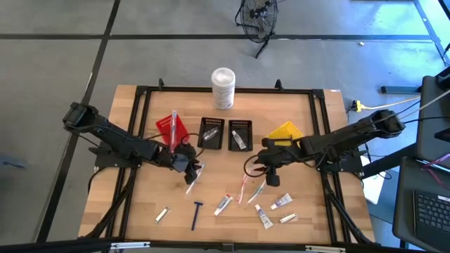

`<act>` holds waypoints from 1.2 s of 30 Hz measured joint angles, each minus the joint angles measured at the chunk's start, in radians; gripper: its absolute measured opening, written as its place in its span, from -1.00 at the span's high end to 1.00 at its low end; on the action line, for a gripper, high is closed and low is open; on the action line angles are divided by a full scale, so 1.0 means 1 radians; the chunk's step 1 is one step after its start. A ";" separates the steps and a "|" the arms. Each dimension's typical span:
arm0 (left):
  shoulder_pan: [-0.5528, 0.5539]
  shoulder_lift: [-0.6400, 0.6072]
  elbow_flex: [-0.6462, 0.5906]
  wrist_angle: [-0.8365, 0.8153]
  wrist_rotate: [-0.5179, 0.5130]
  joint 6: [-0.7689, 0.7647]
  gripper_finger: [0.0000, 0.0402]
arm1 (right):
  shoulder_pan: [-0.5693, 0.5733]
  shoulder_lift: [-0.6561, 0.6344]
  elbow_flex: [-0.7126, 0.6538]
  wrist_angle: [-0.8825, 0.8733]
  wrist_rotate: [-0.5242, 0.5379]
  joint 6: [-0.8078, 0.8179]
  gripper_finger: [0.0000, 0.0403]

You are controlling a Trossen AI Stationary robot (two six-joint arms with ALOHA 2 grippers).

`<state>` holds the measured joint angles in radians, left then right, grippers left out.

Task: Pick & Place Travel size toiletries
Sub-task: Put the blue toothbrush into the red bin

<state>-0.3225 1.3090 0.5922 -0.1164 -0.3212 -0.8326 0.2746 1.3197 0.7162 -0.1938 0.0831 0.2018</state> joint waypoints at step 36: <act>-0.115 0.280 0.001 0.018 -0.110 -0.156 0.74 | 0.002 0.001 -0.047 0.089 -0.005 -0.027 0.39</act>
<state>-0.4377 1.5894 0.5934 -0.0989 -0.4311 -0.9888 0.2768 1.3205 0.6697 -0.1051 0.0782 0.1745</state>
